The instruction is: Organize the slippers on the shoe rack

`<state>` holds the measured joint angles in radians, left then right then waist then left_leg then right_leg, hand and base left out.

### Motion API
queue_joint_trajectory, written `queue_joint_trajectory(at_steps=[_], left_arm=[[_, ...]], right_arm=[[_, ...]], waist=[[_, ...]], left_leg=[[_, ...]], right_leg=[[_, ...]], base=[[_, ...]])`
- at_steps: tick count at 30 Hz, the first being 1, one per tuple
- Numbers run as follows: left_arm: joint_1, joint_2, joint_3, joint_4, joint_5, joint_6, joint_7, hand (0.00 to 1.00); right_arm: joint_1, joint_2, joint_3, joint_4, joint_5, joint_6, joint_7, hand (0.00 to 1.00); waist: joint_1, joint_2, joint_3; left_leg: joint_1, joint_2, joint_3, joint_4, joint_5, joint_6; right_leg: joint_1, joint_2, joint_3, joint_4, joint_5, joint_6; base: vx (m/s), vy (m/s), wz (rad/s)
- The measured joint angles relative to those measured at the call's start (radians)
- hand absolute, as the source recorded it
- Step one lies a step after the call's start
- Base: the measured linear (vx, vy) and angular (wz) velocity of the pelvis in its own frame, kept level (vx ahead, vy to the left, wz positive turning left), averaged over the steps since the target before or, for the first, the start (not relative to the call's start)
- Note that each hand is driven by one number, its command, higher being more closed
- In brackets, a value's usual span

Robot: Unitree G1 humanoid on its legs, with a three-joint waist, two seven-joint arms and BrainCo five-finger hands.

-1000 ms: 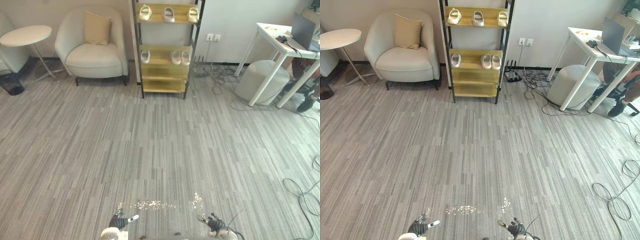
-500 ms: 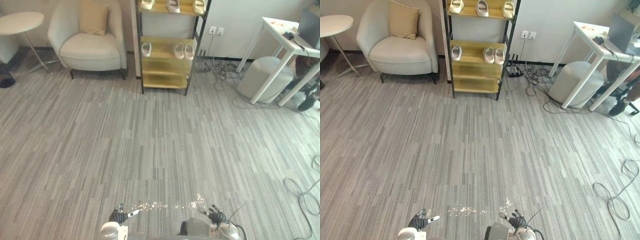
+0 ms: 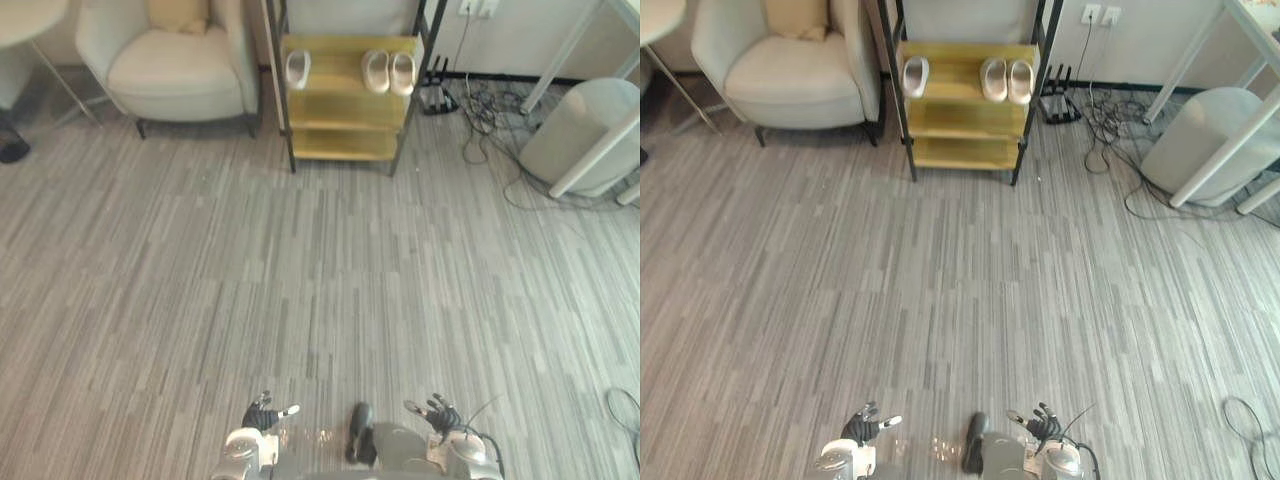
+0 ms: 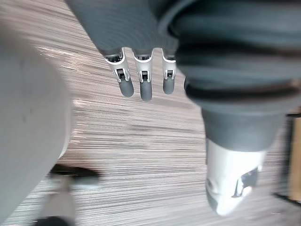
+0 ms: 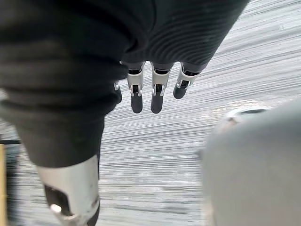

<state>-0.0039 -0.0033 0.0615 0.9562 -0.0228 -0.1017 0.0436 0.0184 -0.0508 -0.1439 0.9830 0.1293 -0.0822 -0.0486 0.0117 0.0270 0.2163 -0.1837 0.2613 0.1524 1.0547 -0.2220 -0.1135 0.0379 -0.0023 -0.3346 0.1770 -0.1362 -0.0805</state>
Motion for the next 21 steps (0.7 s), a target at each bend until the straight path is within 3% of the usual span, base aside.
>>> queue_joint_trajectory(at_steps=[3, 4, 5, 6, 7, 8, 9, 11, 12, 13, 15, 17, 19, 21], left_arm=[[-0.008, -0.023, -0.003, -0.036, 0.000, -0.002, -0.001, 0.00], [-0.013, -0.024, -0.004, -0.036, 0.000, -0.002, -0.001, 0.00], [-0.022, -0.024, -0.005, -0.036, -0.001, -0.003, -0.002, 0.00], [-0.023, -0.024, -0.011, -0.037, -0.002, -0.005, -0.002, 0.00], [-0.023, -0.025, -0.012, -0.036, -0.002, -0.005, -0.002, 0.00], [-0.023, -0.021, -0.019, -0.029, -0.002, -0.008, -0.001, 0.00], [-0.026, -0.016, -0.022, -0.028, -0.002, -0.010, -0.001, 0.00], [-0.035, 0.009, -0.012, -0.028, -0.005, -0.011, 0.000, 0.00], [-0.034, 0.009, -0.009, -0.028, -0.006, -0.011, 0.000, 0.00], [-0.029, 0.012, -0.011, -0.026, -0.009, -0.009, 0.000, 0.00], [-0.019, 0.022, -0.042, -0.017, -0.009, -0.004, -0.003, 0.00], [-0.022, 0.028, -0.060, 0.001, -0.009, 0.005, -0.004, 0.00], [-0.015, 0.026, -0.059, 0.009, -0.008, 0.007, -0.004, 0.00], [-0.014, 0.024, -0.051, 0.025, -0.008, 0.008, -0.004, 0.00]], right_arm=[[0.000, 0.025, -0.003, -0.028, 0.020, 0.001, -0.004, 0.00], [-0.003, 0.029, -0.004, -0.028, 0.028, 0.001, -0.005, 0.00], [-0.004, 0.037, -0.009, -0.027, 0.029, 0.000, -0.007, 0.00], [-0.003, 0.039, -0.011, -0.026, 0.029, 0.000, -0.009, 0.00], [-0.003, 0.038, -0.011, -0.024, 0.029, 0.000, -0.009, 0.00], [-0.001, 0.033, -0.010, -0.007, 0.029, -0.001, -0.010, 0.00], [-0.009, 0.042, -0.008, 0.006, 0.029, 0.001, -0.011, 0.00], [-0.014, 0.079, -0.006, 0.014, 0.026, 0.001, -0.008, 0.00], [-0.013, 0.082, -0.006, 0.013, 0.026, 0.001, -0.008, 0.00], [-0.012, 0.087, -0.005, 0.012, 0.023, 0.001, -0.001, 0.00], [-0.007, 0.090, 0.008, 0.008, 0.006, -0.001, 0.010, 0.00], [0.001, 0.088, 0.010, -0.033, -0.011, -0.001, 0.014, 0.00], [0.005, 0.086, 0.007, -0.049, -0.011, -0.002, 0.017, 0.00], [0.000, 0.083, 0.007, -0.052, -0.011, -0.007, 0.024, 0.00]], waist=[[0.011, 0.002, 0.002], [0.017, 0.000, 0.002], [0.028, -0.013, 0.008], [0.033, -0.020, 0.006], [0.036, -0.019, 0.002], [0.053, -0.015, -0.005], [0.055, -0.035, -0.006], [0.054, -0.079, -0.014], [0.060, -0.079, -0.015], [0.068, -0.077, -0.017], [0.067, -0.078, -0.024], [0.043, -0.083, -0.025], [0.042, -0.079, -0.022], [0.037, -0.075, -0.023]], left_leg=[[-0.143, 0.018, 0.039, -0.117, -0.015, 0.021], [-0.153, 0.009, 0.047, -0.172, -0.017, 0.023], [-0.161, -0.038, 0.048, -0.342, -0.013, 0.027], [-0.160, -0.092, 0.023, -0.540, 0.024, 0.035], [-0.155, -0.111, 0.008, -0.624, 0.053, 0.035], [-0.130, -0.151, -0.033, -0.740, 0.192, 0.049], [-0.127, -0.167, -0.022, -0.741, 0.187, 0.050], [-0.131, -0.204, 0.005, -0.665, 0.098, 0.088], [-0.124, -0.203, 0.012, -0.646, 0.077, 0.095], [-0.084, -0.200, 0.033, -0.613, 0.016, 0.106], [-0.006, -0.214, 0.052, -0.614, -0.053, 0.118], [0.067, -0.227, 0.052, -0.621, -0.099, 0.131], [0.165, -0.231, 0.051, -0.666, -0.126, 0.130], [0.273, -0.221, 0.049, -0.741, -0.127, 0.131]], right_leg=[[0.072, -0.010, 0.021, -0.059, -0.029, 0.039], [0.083, -0.018, 0.025, -0.065, -0.033, 0.045], [0.109, -0.046, 0.032, -0.076, -0.047, 0.069], [0.122, -0.072, 0.038, -0.078, -0.062, 0.093], [0.123, -0.077, 0.045, -0.078, -0.070, 0.107], [0.127, -0.087, 0.082, -0.078, -0.093, 0.146], [0.132, -0.103, 0.090, -0.082, -0.095, 0.146], [0.139, -0.156, 0.136, -0.044, -0.083, 0.145], [0.137, -0.160, 0.148, -0.017, -0.084, 0.145], [0.113, -0.179, 0.179, 0.104, -0.083, 0.147], [-0.043, -0.226, 0.237, 0.488, -0.025, 0.189], [-0.181, -0.242, 0.241, 0.785, -0.044, 0.192], [-0.255, -0.241, 0.187, 0.859, -0.092, 0.175], [-0.318, -0.217, 0.092, 0.761, -0.148, 0.131]], base=[[0.36, 0.038, -0.24], [0.35, 0.153, -0.11], [0.36, 0.209, -0.09], [0.36, 0.236, -0.10], [0.38, 0.289, -0.34], [0.31, 0.235, -0.29], [0.43, 0.258, -0.12], [0.48, 0.262, 0.05], [0.49, 0.308, -0.35], [0.40, 0.257, -0.50], [0.44, 0.272, -0.37], [0.42, 0.153, 0.10], [0.46, 0.071, 0.08], [0.56, -0.001, 0.11]])
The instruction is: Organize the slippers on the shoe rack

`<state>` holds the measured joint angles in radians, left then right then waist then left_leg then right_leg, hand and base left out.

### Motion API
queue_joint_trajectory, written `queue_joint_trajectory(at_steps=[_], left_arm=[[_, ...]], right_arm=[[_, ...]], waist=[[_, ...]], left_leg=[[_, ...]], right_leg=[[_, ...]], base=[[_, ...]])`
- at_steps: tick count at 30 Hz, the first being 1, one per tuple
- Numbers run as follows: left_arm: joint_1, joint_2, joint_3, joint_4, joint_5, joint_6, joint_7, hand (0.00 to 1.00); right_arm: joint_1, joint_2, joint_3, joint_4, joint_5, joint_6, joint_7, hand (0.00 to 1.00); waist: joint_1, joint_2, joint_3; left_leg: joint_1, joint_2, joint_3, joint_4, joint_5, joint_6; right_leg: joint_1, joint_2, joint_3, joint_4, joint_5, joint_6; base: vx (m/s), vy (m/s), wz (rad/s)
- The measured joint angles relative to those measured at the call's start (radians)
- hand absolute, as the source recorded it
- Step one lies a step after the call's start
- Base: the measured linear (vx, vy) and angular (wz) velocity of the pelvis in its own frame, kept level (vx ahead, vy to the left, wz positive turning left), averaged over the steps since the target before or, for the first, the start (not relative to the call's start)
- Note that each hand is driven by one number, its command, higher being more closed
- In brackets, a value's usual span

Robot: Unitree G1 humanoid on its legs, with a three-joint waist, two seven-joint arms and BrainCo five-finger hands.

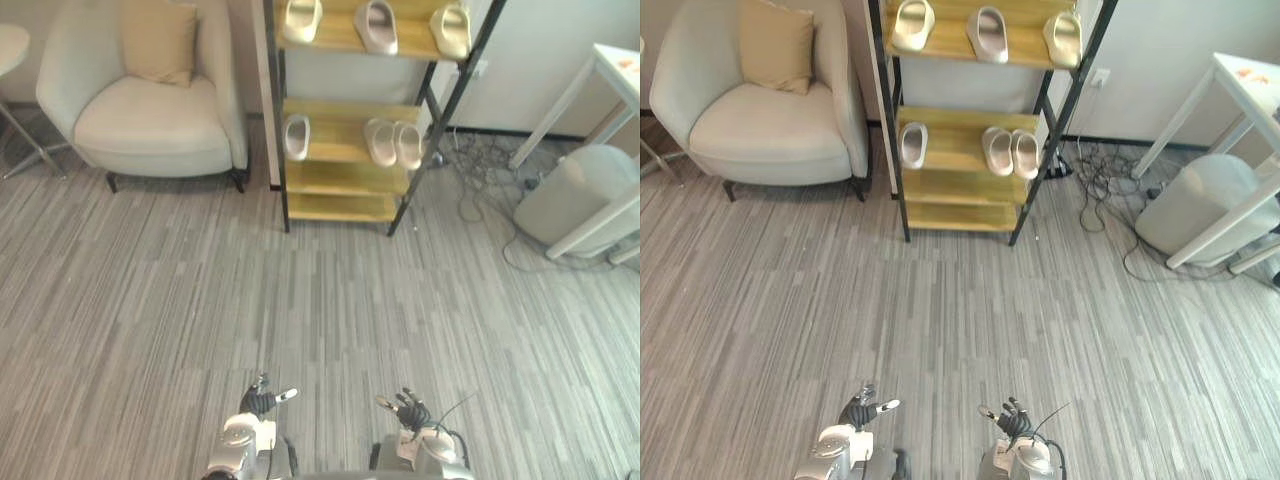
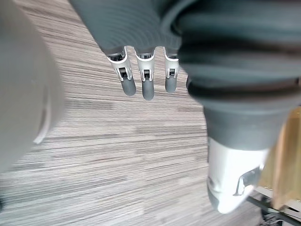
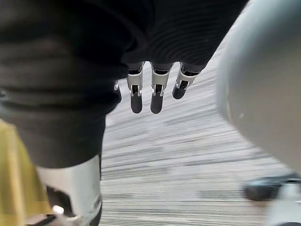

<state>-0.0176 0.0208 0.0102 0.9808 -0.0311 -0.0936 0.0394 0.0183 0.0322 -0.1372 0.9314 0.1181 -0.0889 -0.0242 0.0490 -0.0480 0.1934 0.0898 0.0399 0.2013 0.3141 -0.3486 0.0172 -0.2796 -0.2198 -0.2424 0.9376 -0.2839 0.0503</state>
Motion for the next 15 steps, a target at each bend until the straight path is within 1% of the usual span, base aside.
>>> queue_joint_trajectory(at_steps=[1, 2, 3, 4, 5, 6, 7, 8, 9, 10, 11, 12, 13, 14, 15], left_arm=[[-0.002, -0.001, 0.003, 0.004, 0.000, 0.000, 0.000, 0.00], [-0.005, -0.004, 0.004, 0.009, 0.000, 0.000, 0.001, 0.00], [-0.006, -0.005, 0.001, 0.018, 0.000, 0.000, 0.000, 0.00], [-0.008, -0.005, 0.000, 0.022, 0.000, 0.000, 0.000, 0.00], [0.001, 0.000, -0.001, 0.031, 0.000, -0.001, 0.001, 0.00], [0.017, 0.005, 0.006, 0.038, 0.000, -0.002, 0.001, 0.00], [0.013, -0.008, 0.013, 0.053, 0.000, -0.001, 0.003, 0.00], [0.009, -0.021, 0.025, 0.054, 0.004, -0.002, -0.001, 0.00], [0.008, -0.035, 0.046, 0.051, 0.007, -0.005, 0.000, 0.00], [0.006, -0.045, 0.073, 0.051, 0.008, -0.007, 0.001, 0.00], [0.010, -0.057, 0.091, 0.050, 0.008, -0.006, 0.000, 0.00], [0.013, -0.060, 0.092, 0.050, 0.008, -0.006, 0.001, 0.00], [0.015, -0.063, 0.092, 0.026, 0.008, -0.007, 0.000, 0.00], [0.014, -0.064, 0.091, 0.000, 0.008, -0.008, 0.001, 0.00], [0.015, -0.064, 0.089, -0.009, 0.007, -0.008, 0.001, 0.00]], right_arm=[[-0.001, -0.003, 0.000, 0.000, 0.000, -0.001, 0.003, 0.00], [-0.008, -0.012, 0.000, -0.003, 0.000, -0.003, 0.006, 0.00], [-0.027, -0.032, 0.004, -0.001, 0.000, -0.002, 0.006, 0.00], [-0.031, -0.039, 0.004, 0.000, 0.000, -0.002, 0.006, 0.00], [-0.022, -0.052, 0.010, 0.018, 0.000, -0.001, 0.006, 0.00], [-0.010, -0.065, 0.023, 0.034, 0.000, -0.001, 0.007, 0.00], [-0.027, -0.087, 0.023, 0.044, -0.002, -0.001, 0.007, 0.00], [-0.045, -0.106, 0.020, 0.064, -0.002, 0.005, 0.005, 0.00], [-0.045, -0.111, 0.019, 0.066, -0.002, 0.005, 0.004, 0.00], [-0.037, -0.109, 0.019, 0.065, -0.001, 0.007, 0.005, 0.00], [-0.028, -0.111, 0.030, 0.061, 0.001, 0.008, 0.004, 0.00], [-0.024, -0.111, 0.033, 0.060, 0.001, 0.008, 0.004, 0.00], [-0.009, -0.105, 0.037, 0.047, 0.002, 0.008, 0.003, 0.00], [0.003, -0.089, 0.041, 0.031, 0.003, 0.007, 0.001, 0.00], [0.005, -0.082, 0.041, 0.028, 0.004, 0.007, 0.001, 0.00]], waist=[[-0.002, 0.003, 0.000], [-0.005, 0.015, 0.001], [-0.014, 0.034, 0.000], [-0.018, 0.039, 0.001], [-0.021, 0.028, -0.004], [-0.031, 0.007, -0.017], [-0.026, 0.053, -0.016], [-0.035, 0.079, -0.025], [-0.038, 0.093, -0.024], [-0.041, 0.104, -0.019], [-0.042, 0.111, -0.016], [-0.038, 0.110, -0.015], [-0.035, 0.109, -0.009], [-0.028, 0.094, -0.001], [-0.025, 0.089, 0.003]], left_leg=[[0.017, 0.006, -0.002, -0.015, 0.000, 0.000], [0.046, 0.024, -0.006, -0.042, 0.000, -0.001], [0.075, 0.051, -0.021, -0.074, 0.001, -0.002], [0.090, 0.059, -0.025, -0.084, 0.003, -0.009], [0.130, 0.051, -0.041, -0.106, 0.008, -0.040], [0.169, 0.050, -0.082, -0.102, -0.009, -0.074], [0.181, 0.083, -0.091, -0.096, -0.013, -0.081], [0.161, 0.112, -0.124, -0.042, 0.031, -0.140], [0.148, 0.125, -0.138, 0.018, 0.065, -0.147], [0.110, 0.139, -0.158, 0.139, 0.116, -0.147], [0.025, 0.155, -0.180, 0.356, 0.249, -0.149], [-0.004, 0.166, -0.185, 0.424, 0.276, -0.163], [-0.100, 0.212, -0.166, 0.638, 0.239, -0.176], [-0.168, 0.240, -0.121, 0.731, 0.199, -0.167], [-0.190, 0.247, -0.104, 0.742, 0.188, -0.160]], right_leg=[[-0.017, 0.010, -0.020, -0.045, -0.007, -0.011], [-0.058, 0.037, -0.053, -0.156, -0.006, -0.019], [-0.105, 0.085, -0.061, -0.343, 0.035, -0.032], [-0.114, 0.106, -0.056, -0.431, 0.075, -0.031], [-0.100, 0.136, -0.022, -0.652, 0.231, -0.046], [-0.084, 0.144, 0.014, -0.712, 0.424, -0.132], [-0.085, 0.171, -0.012, -0.667, 0.400, -0.128], [-0.075, 0.185, -0.020, -0.638, 0.336, -0.137], [-0.053, 0.198, -0.031, -0.639, 0.312, -0.142], [-0.009, 0.213, -0.042, -0.654, 0.283, -0.142], [0.066, 0.230, -0.042, -0.695, 0.259, -0.149], [0.092, 0.234, -0.039, -0.712, 0.253, -0.156], [0.185, 0.254, -0.042, -0.762, 0.233, -0.175], [0.257, 0.258, -0.037, -0.793, 0.210, -0.179], [0.278, 0.257, -0.034, -0.801, 0.204, -0.177]], base=[[0.54, -0.067, 0.17], [0.55, -0.104, 0.26], [0.56, -0.124, 0.30], [0.59, -0.161, 0.39], [0.63, -0.218, 0.49], [0.65, -0.237, 0.32], [0.64, -0.221, 0.23], [0.62, -0.218, -0.02], [0.60, -0.204, 0.13], [0.59, -0.233, 0.08], [0.45, -0.163, 0.08], [0.54, -0.188, 0.07], [0.59, -0.179, 0.04], [0.55, -0.166, 0.03], [0.47, -0.123, -0.14]])
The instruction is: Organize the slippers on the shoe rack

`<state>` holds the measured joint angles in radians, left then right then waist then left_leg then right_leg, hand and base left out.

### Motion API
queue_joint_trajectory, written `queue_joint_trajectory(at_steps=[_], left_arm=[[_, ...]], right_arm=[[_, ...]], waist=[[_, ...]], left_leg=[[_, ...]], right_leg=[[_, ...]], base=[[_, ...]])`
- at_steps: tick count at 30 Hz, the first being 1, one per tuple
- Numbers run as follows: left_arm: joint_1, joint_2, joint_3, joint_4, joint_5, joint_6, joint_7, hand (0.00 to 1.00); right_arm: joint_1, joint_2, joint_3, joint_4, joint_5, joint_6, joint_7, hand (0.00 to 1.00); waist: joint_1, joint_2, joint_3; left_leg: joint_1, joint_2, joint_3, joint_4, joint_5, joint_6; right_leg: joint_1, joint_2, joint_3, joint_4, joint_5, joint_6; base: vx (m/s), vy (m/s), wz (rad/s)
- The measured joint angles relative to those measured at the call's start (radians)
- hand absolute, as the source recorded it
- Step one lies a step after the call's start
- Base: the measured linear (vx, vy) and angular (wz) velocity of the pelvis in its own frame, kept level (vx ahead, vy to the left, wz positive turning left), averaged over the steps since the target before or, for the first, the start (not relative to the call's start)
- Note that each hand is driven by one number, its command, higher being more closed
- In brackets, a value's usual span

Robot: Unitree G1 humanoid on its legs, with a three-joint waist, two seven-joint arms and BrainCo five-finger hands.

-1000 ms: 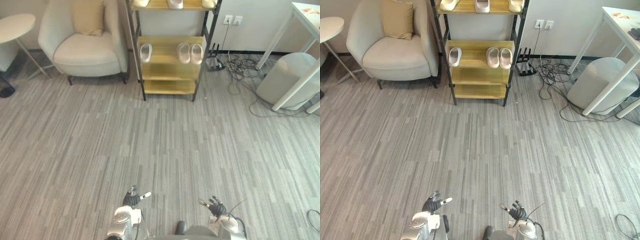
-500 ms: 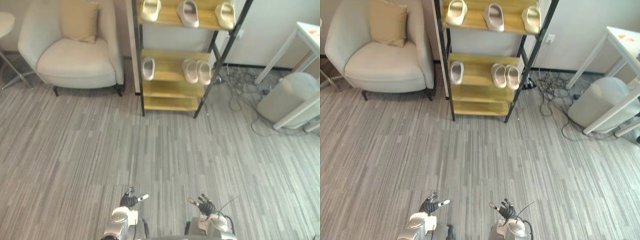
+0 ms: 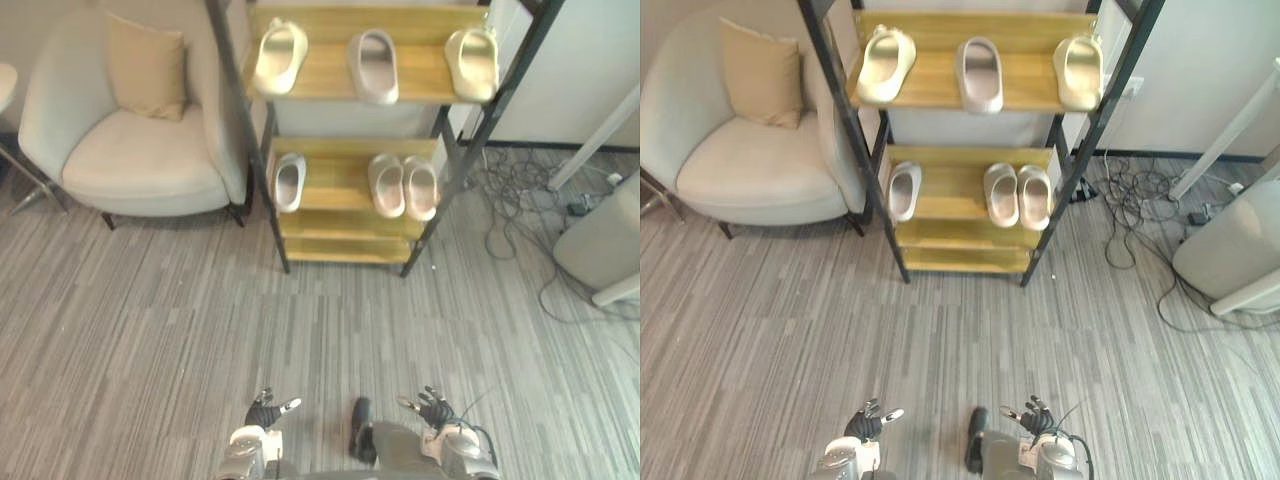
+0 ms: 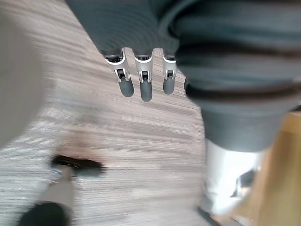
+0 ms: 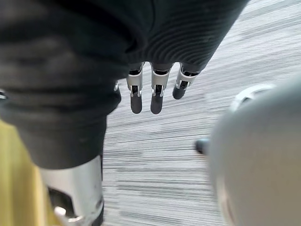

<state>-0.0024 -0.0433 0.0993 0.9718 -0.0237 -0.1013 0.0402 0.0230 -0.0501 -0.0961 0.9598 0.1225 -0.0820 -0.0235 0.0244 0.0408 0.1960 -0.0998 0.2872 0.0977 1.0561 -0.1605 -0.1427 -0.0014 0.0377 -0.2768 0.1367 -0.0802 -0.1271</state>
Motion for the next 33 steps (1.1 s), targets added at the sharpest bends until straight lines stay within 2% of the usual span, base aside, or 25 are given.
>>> queue_joint_trajectory(at_steps=[1, 3, 4, 5, 6, 7, 8, 9, 11, 13, 14, 15, 16, 17, 18, 21, 23, 24, 25, 26, 27, 28, 29, 31, 33], left_arm=[[0.002, -0.003, -0.002, -0.020, -0.001, -0.001, 0.000, 0.00], [0.000, -0.008, -0.005, -0.031, -0.002, -0.002, -0.001, 0.00], [-0.007, -0.007, -0.012, -0.030, -0.007, -0.003, -0.001, 0.00], [-0.010, -0.007, -0.026, -0.027, -0.009, -0.002, 0.000, 0.00], [-0.011, -0.006, -0.036, -0.026, -0.010, -0.002, 0.000, 0.00], [-0.008, -0.006, -0.049, -0.019, -0.015, -0.004, -0.001, 0.00], [-0.017, 0.003, -0.047, -0.012, -0.019, -0.005, 0.000, 0.00], [-0.020, 0.031, -0.050, -0.001, -0.019, -0.004, 0.002, 0.00], [-0.025, 0.053, -0.048, 0.003, -0.019, -0.001, 0.000, 0.00], [-0.022, 0.060, -0.048, 0.005, -0.019, -0.001, -0.001, 0.00], [-0.022, 0.062, -0.045, 0.015, -0.019, -0.001, -0.001, 0.00], [-0.020, 0.066, -0.047, 0.026, -0.019, 0.000, -0.002, 0.00], [-0.020, 0.068, -0.049, 0.031, -0.019, 0.000, -0.002, 0.00], [-0.018, 0.074, -0.054, 0.042, -0.019, 0.000, -0.003, 0.00], [-0.013, 0.084, -0.068, 0.050, -0.019, 0.001, -0.003, 0.00], [-0.013, 0.092, -0.076, 0.062, -0.019, 0.001, -0.002, 0.00], [-0.004, 0.091, -0.076, 0.062, -0.020, 0.001, -0.002, 0.00], [-0.003, 0.091, -0.076, 0.062, -0.020, 0.001, -0.003, 0.00], [0.006, 0.102, -0.077, 0.060, -0.019, -0.001, -0.002, 0.00], [0.014, 0.123, -0.075, 0.063, -0.019, 0.000, -0.002, 0.00], [0.014, 0.120, -0.073, 0.068, -0.019, 0.000, 0.000, 0.00], [0.019, 0.104, -0.065, 0.082, -0.019, 0.001, 0.000, 0.00], [0.031, 0.092, -0.059, 0.085, -0.019, 0.001, 0.000, 0.00], [0.028, 0.083, -0.053, 0.102, -0.019, 0.001, -0.001, 0.00], [0.022, 0.079, -0.054, 0.106, -0.018, 0.000, -0.001, 0.00]], right_arm=[[0.004, 0.015, 0.002, 0.000, 0.008, 0.000, -0.002, 0.00], [0.000, 0.028, -0.003, -0.002, 0.011, 0.000, -0.007, 0.00], [-0.003, 0.032, -0.012, 0.004, 0.017, 0.001, -0.010, 0.00], [-0.004, 0.032, -0.018, 0.015, 0.018, 0.000, -0.013, 0.00], [-0.004, 0.029, -0.019, 0.018, 0.018, 0.000, -0.014, 0.00], [-0.005, 0.020, -0.020, 0.022, 0.017, 0.000, -0.017, 0.00], [-0.009, 0.026, -0.019, 0.041, 0.017, 0.001, -0.018, 0.00], [-0.018, 0.048, -0.016, 0.040, 0.016, 0.001, -0.016, 0.00], [-0.017, 0.061, -0.016, 0.044, 0.014, 0.001, -0.016, 0.00], [-0.022, 0.055, -0.016, 0.045, 0.010, 0.001, -0.016, 0.00], [-0.024, 0.051, -0.015, 0.045, 0.001, 0.000, -0.015, 0.00], [-0.022, 0.050, -0.009, 0.048, -0.005, 0.000, -0.014, 0.00], [-0.022, 0.051, -0.007, 0.049, -0.006, 0.000, -0.013, 0.00], [-0.020, 0.052, -0.005, 0.048, -0.006, -0.001, -0.008, 0.00], [-0.021, 0.051, -0.005, 0.053, -0.006, -0.001, 0.000, 0.00], [-0.019, 0.050, 0.000, 0.061, -0.006, 0.000, 0.005, 0.00], [-0.025, 0.046, 0.000, 0.059, -0.007, -0.001, 0.006, 0.00], [-0.025, 0.045, 0.000, 0.059, -0.007, -0.001, 0.007, 0.00], [-0.023, 0.046, 0.002, 0.067, -0.008, 0.002, 0.007, 0.00], [-0.019, 0.051, 0.006, 0.088, -0.013, 0.003, 0.008, 0.00], [-0.020, 0.047, 0.008, 0.089, -0.014, 0.003, 0.009, 0.00], [-0.021, 0.023, 0.017, 0.110, -0.016, 0.003, 0.008, 0.00], [-0.019, 0.007, 0.024, 0.118, -0.016, 0.001, 0.009, 0.00], [-0.019, -0.009, 0.022, 0.121, -0.014, 0.001, 0.008, 0.00], [-0.011, -0.021, 0.021, 0.123, -0.013, -0.001, 0.007, 0.00]], waist=[[0.011, -0.015, -0.002], [0.019, -0.012, -0.006], [0.024, -0.017, -0.004], [0.031, -0.016, -0.006], [0.031, -0.012, -0.008], [0.040, 0.007, -0.009], [0.044, -0.013, -0.012], [0.041, -0.049, -0.014], [0.040, -0.075, -0.014], [0.051, -0.074, -0.018], [0.062, -0.067, -0.018], [0.064, -0.062, -0.020], [0.063, -0.062, -0.020], [0.059, -0.067, -0.024], [0.048, -0.071, -0.028], [0.038, -0.076, -0.032], [0.033, -0.056, -0.036], [0.033, -0.055, -0.037], [0.033, -0.067, -0.046], [0.034, -0.099, -0.062], [0.033, -0.101, -0.067], [0.033, -0.062, -0.082], [0.032, -0.034, -0.095], [0.032, -0.015, -0.094], [0.026, -0.011, -0.092]], left_leg=[[-0.067, 0.006, 0.035, -0.012, -0.028, 0.011], [-0.139, -0.010, 0.066, -0.117, -0.068, 0.034], [-0.160, -0.051, 0.077, -0.279, -0.082, 0.038], [-0.157, -0.110, 0.069, -0.505, -0.064, 0.050], [-0.153, -0.131, 0.060, -0.600, -0.034, 0.052], [-0.139, -0.166, 0.023, -0.774, 0.128, 0.077], [-0.110, -0.189, 0.040, -0.804, 0.134, 0.099], [-0.080, -0.222, 0.050, -0.850, 0.138, 0.112], [-0.075, -0.241, 0.066, -0.819, 0.097, 0.137], [-0.050, -0.246, 0.091, -0.795, 0.048, 0.144], [-0.014, -0.244, 0.111, -0.797, 0.017, 0.147], [0.025, -0.245, 0.129, -0.811, 0.000, 0.154], [0.041, -0.248, 0.133, -0.817, -0.007, 0.157], [0.079, -0.257, 0.140, -0.829, -0.026, 0.165], [0.104, -0.265, 0.140, -0.829, -0.042, 0.171], [0.139, -0.264, 0.125, -0.834, -0.052, 0.171], [0.158, -0.231, 0.091, -0.842, -0.051, 0.170], [0.160, -0.230, 0.088, -0.842, -0.051, 0.169], [0.171, -0.230, 0.076, -0.844, -0.050, 0.153], [0.179, -0.251, 0.045, -0.846, -0.064, 0.124], [0.186, -0.251, 0.039, -0.847, -0.073, 0.111], [0.197, -0.215, 0.028, -0.857, -0.072, 0.091], [0.200, -0.196, 0.024, -0.866, -0.071, 0.087], [0.199, -0.173, -0.003, -0.863, -0.071, 0.085], [0.181, -0.153, -0.028, -0.810, -0.079, 0.073]], right_leg=[[0.041, 0.000, 0.012, -0.026, -0.018, 0.006], [0.101, -0.002, 0.019, -0.062, -0.023, 0.021], [0.125, -0.016, 0.027, -0.076, -0.030, 0.037], [0.131, -0.035, 0.034, -0.075, -0.043, 0.060], [0.134, -0.039, 0.037, -0.075, -0.050, 0.071], [0.145, -0.035, 0.056, -0.074, -0.071, 0.104], [0.153, -0.052, 0.079, -0.074, -0.079, 0.119], [0.155, -0.082, 0.092, -0.077, -0.084, 0.138], [0.163, -0.113, 0.103, -0.067, -0.096, 0.157], [0.160, -0.128, 0.131, -0.010, -0.106, 0.175], [0.133, -0.138, 0.152, 0.091, -0.119, 0.194], [0.073, -0.153, 0.169, 0.256, -0.130, 0.211], [0.041, -0.162, 0.173, 0.326, -0.129, 0.214], [-0.033, -0.192, 0.177, 0.506, -0.123, 0.240], [-0.071, -0.223, 0.148, 0.596, -0.157, 0.229], [-0.107, -0.249, 0.081, 0.595, -0.201, 0.216], [-0.141, -0.229, 0.063, 0.432, -0.204, 0.209], [-0.140, -0.226, 0.064, 0.413, -0.201, 0.208], [-0.124, -0.212, 0.082, 0.230, -0.126, 0.210], [-0.123, -0.216, 0.106, 0.131, 0.003, 0.201], [-0.116, -0.219, 0.100, 0.138, -0.010, 0.210], [-0.090, -0.182, 0.089, 0.110, -0.006, 0.197], [-0.062, -0.156, 0.080, 0.055, 0.005, 0.186], [-0.027, -0.126, 0.060, -0.004, 0.020, 0.173], [0.009, -0.106, 0.040, -0.042, 0.023, 0.167]], base=[[0.34, -0.041, -0.20], [0.37, 0.014, -0.16], [0.37, 0.105, -0.13], [0.37, 0.139, -0.14], [0.36, 0.190, -0.19], [0.37, 0.192, -0.21], [0.44, 0.179, -0.16], [0.36, 0.111, -0.04], [0.29, 0.108, -0.04], [0.26, 0.133, -0.37], [0.23, 0.147, -0.59], [0.22, 0.152, -0.52], [0.23, 0.186, -0.32], [0.27, 0.151, -0.03], [0.28, 0.123, 0.07], [0.25, 0.007, 0.28], [0.25, -0.084, 0.39], [0.29, -0.181, 0.36], [0.30, -0.228, 0.35], [0.31, -0.259, 0.38], [0.27, -0.225, 0.17], [0.25, -0.223, 0.03], [0.26, -0.234, -0.01], [0.16, -0.198, 0.12], [0.09, -0.167, 0.26]])
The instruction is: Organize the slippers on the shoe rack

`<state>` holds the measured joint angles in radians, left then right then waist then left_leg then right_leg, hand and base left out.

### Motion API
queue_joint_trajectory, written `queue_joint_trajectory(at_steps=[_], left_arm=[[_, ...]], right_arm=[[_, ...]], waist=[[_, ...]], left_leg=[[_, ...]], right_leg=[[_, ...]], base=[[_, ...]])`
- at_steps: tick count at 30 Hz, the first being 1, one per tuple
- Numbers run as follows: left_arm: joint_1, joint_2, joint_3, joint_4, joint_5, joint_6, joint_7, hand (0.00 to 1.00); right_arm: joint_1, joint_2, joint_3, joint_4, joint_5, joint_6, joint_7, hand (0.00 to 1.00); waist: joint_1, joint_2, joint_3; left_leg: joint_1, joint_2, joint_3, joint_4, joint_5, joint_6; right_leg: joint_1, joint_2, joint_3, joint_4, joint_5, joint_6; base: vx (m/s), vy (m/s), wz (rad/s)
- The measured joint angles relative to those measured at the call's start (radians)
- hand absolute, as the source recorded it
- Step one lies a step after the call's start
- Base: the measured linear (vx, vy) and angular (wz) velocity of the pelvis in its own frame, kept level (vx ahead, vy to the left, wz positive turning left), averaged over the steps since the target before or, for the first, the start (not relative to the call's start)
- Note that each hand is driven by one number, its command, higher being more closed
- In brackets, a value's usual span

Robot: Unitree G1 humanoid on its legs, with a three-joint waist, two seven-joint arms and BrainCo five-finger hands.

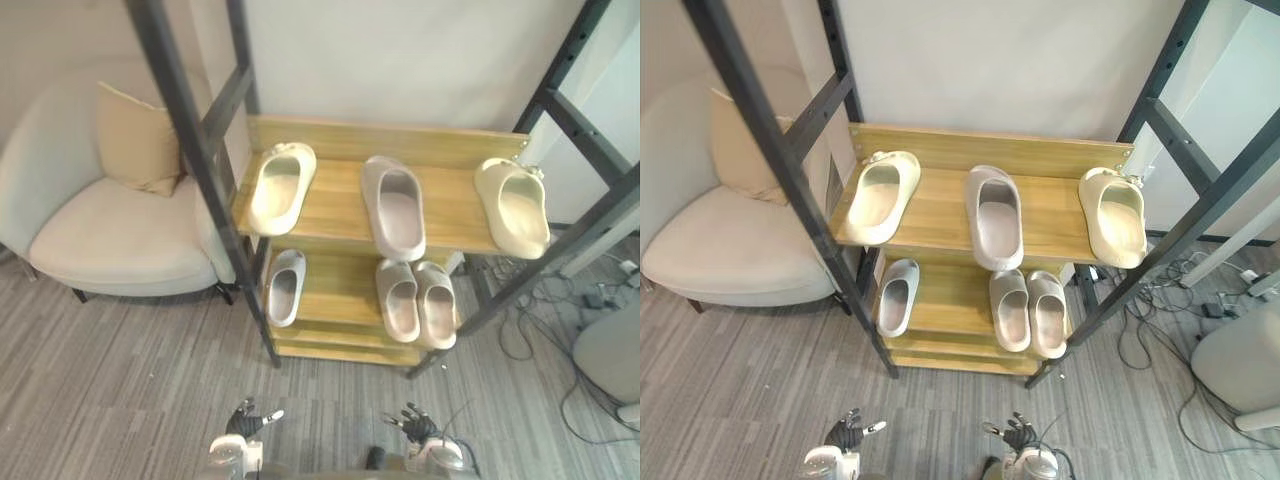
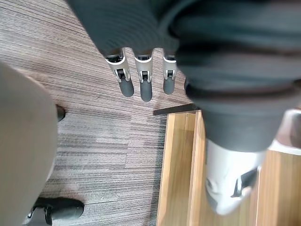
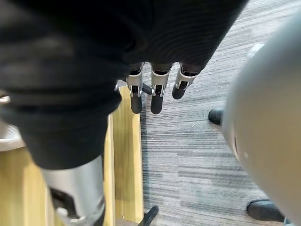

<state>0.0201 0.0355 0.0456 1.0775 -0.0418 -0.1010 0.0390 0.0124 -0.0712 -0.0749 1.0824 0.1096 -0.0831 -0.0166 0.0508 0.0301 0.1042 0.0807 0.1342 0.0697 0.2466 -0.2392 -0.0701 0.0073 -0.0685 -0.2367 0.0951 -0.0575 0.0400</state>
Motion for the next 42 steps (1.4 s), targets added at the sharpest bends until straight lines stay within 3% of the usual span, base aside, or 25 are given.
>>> queue_joint_trajectory(at_steps=[2, 5, 11, 14, 19, 22, 25, 26, 27, 30, 32, 35, 42], left_arm=[[-0.019, 0.002, 0.000, -0.007, 0.000, -0.001, 0.000, 0.00], [-0.029, 0.012, -0.018, -0.008, 0.000, 0.000, 0.001, 0.00], [-0.038, 0.009, -0.068, -0.002, 0.001, 0.000, 0.000, 0.00], [-0.039, 0.010, -0.076, 0.009, 0.003, 0.000, -0.001, 0.00], [-0.035, 0.024, -0.076, 0.020, 0.005, 0.000, 0.000, 0.00], [-0.021, 0.032, -0.076, 0.022, 0.006, 0.000, 0.005, 0.00], [-0.016, 0.041, -0.076, 0.020, 0.011, 0.000, 0.006, 0.00], [-0.011, 0.053, -0.076, 0.016, 0.011, 0.000, 0.007, 0.00], [-0.009, 0.054, -0.075, 0.015, 0.009, 0.000, 0.007, 0.00], [-0.003, 0.061, -0.083, 0.014, 0.012, -0.001, 0.019, 0.00], [0.003, 0.062, -0.084, 0.014, 0.019, -0.001, 0.019, 0.00], [0.012, 0.068, -0.107, 0.014, 0.021, -0.002, 0.019, 0.00], [0.015, 0.066, -0.134, 0.014, 0.025, -0.003, 0.014, 0.00]], right_arm=[[0.007, -0.009, 0.000, 0.003, 0.008, 0.000, -0.003, 0.00], [0.020, -0.010, -0.001, 0.003, 0.010, 0.000, -0.004, 0.00], [0.029, -0.015, -0.035, 0.000, 0.016, 0.001, -0.004, 0.00], [0.029, -0.015, -0.035, -0.008, 0.015, -0.001, -0.005, 0.00], [0.035, -0.012, 0.017, -0.069, 0.010, -0.006, -0.024, 0.00], [0.071, -0.007, 0.083, -0.205, 0.008, -0.008, -0.035, 0.00], [0.138, -0.008, 0.119, -0.445, -0.017, -0.012, -0.044, 0.00], [0.184, -0.004, 0.134, -0.598, -0.041, -0.015, -0.044, 0.00], [0.192, -0.004, 0.136, -0.622, -0.048, -0.016, -0.043, 0.00], [0.318, 0.001, 0.139, -0.922, -0.147, -0.033, -0.043, 0.00], [0.360, 0.001, 0.138, -1.022, -0.183, -0.041, -0.043, 0.00], [0.378, 0.001, 0.135, -1.101, -0.229, -0.057, -0.044, 0.00], [0.321, -0.006, 0.095, -1.224, -0.308, -0.066, -0.086, 0.00]], waist=[[0.003, -0.006, 0.022], [0.004, -0.013, 0.036], [-0.006, -0.009, 0.035], [-0.009, -0.011, 0.032], [-0.009, -0.013, 0.029], [-0.010, -0.023, 0.020], [-0.013, -0.031, 0.020], [-0.013, -0.043, 0.023], [-0.013, -0.045, 0.023], [-0.016, -0.055, 0.018], [-0.019, -0.055, 0.018], [-0.047, -0.053, 0.017], [-0.045, -0.029, 0.003]], left_leg=[[-0.067, 0.031, 0.004, 0.194, -0.012, -0.024], [-0.100, 0.048, 0.023, 0.289, 0.004, -0.049], [-0.009, 0.023, 0.035, 0.050, 0.014, -0.045], [0.043, -0.004, 0.042, -0.080, 0.049, -0.032], [0.043, -0.026, 0.057, -0.107, 0.053, -0.033], [0.043, -0.027, 0.059, -0.130, 0.053, -0.032], [0.044, -0.026, 0.061, -0.168, 0.049, -0.027], [0.047, -0.027, 0.080, -0.167, 0.050, -0.025], [0.048, -0.027, 0.082, -0.167, 0.050, -0.025], [0.060, -0.026, 0.106, -0.173, 0.044, -0.030], [0.058, -0.024, 0.114, -0.175, 0.041, -0.028], [0.059, -0.023, 0.115, -0.176, 0.041, -0.029], [0.059, -0.023, 0.126, -0.181, 0.048, -0.029]], right_leg=[[0.054, 0.017, -0.017, -0.026, -0.003, -0.010], [0.082, 0.023, -0.009, -0.036, -0.006, -0.015], [0.075, 0.024, -0.011, -0.099, 0.032, -0.015], [0.084, 0.015, -0.007, -0.152, 0.070, -0.007], [0.078, 0.001, 0.015, -0.184, 0.112, 0.003], [0.057, 0.004, 0.031, -0.184, 0.129, 0.003], [0.030, 0.010, 0.045, -0.190, 0.155, 0.002], [0.026, 0.009, 0.066, -0.192, 0.166, 0.000], [0.026, 0.009, 0.069, -0.192, 0.166, 0.001], [0.020, 0.011, 0.094, -0.193, 0.170, 0.006], [0.009, 0.014, 0.108, -0.193, 0.173, 0.004], [0.006, 0.019, 0.112, -0.192, 0.174, 0.004], [-0.005, 0.027, 0.125, -0.192, 0.179, 0.002]], base=[[0.06, -0.091, 0.17], [0.02, 0.005, -0.09], [0.00, 0.042, 0.02], [0.00, 0.086, -0.01], [-0.08, 0.105, -0.09], [-0.14, 0.052, -0.13], [-0.18, 0.032, -0.16], [-0.18, 0.025, -0.28], [-0.16, 0.011, -0.29], [-0.10, -0.007, -0.23], [-0.06, -0.021, -0.21], [-0.02, -0.017, -0.08], [0.06, 0.011, -0.06]])
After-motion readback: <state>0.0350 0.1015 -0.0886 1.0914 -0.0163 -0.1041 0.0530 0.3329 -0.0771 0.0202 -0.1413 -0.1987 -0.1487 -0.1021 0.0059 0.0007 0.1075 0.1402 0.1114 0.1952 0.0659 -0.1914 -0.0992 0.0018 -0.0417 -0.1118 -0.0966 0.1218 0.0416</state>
